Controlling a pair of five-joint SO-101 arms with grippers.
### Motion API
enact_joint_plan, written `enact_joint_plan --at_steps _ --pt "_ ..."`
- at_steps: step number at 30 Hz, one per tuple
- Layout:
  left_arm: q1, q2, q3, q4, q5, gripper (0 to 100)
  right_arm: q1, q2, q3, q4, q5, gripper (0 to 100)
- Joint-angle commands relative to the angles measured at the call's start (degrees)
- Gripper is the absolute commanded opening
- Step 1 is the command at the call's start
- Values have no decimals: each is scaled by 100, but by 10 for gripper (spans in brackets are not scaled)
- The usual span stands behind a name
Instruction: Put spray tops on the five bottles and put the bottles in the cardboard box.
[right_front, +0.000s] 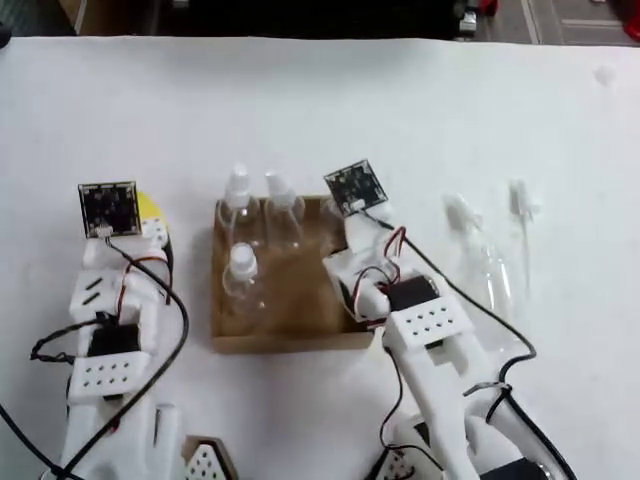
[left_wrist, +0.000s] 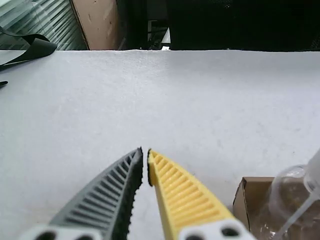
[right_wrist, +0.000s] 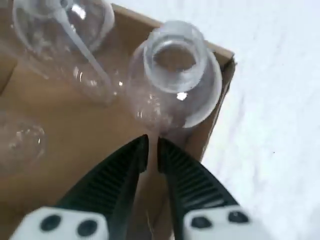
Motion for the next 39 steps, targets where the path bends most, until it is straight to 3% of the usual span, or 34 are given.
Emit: enact_joint_plan --at_steps 1,32,39 --pt "13 -22 -62 -202 -44 24 -22 13 -281 -215 26 16" --pt "13 -31 -62 -176 -44 24 -251 31 519 -1059 26 16" --pt "13 -31 -62 -176 -44 24 -251 892 0 -1077 35 16"
